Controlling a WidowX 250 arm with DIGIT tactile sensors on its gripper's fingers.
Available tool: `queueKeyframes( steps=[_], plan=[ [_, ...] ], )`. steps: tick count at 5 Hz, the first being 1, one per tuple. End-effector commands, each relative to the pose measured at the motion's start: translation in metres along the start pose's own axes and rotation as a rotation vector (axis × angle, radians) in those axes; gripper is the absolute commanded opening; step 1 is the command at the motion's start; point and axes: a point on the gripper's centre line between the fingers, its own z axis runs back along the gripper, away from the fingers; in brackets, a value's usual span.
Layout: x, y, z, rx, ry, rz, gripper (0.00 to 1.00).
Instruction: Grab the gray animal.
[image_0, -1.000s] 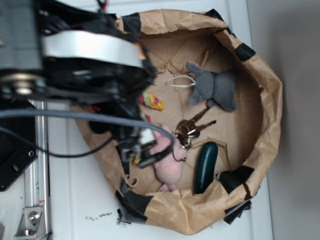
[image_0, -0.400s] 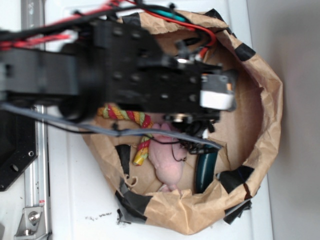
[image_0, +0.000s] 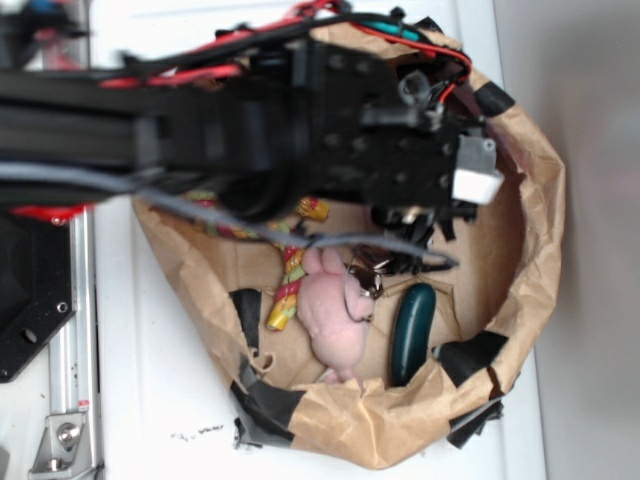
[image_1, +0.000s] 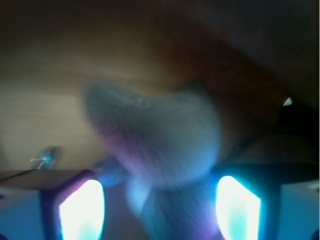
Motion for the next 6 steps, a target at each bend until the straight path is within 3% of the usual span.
queueKeyframes(
  steps=[1,3,4,5,6],
  plan=[
    [0.007,-0.002,0.019,0.023,-0.011,0.035,0.00],
    [-0.003,-0.015,0.129,-0.130,-0.031,0.186,0.00],
    [0.000,-0.015,0.168,-0.192,0.007,0.262,0.00],
    [-0.003,-0.018,0.180,-0.230,0.030,0.323,0.00],
    [-0.004,-0.023,0.181,-0.212,0.044,0.337,0.00]
  ],
)
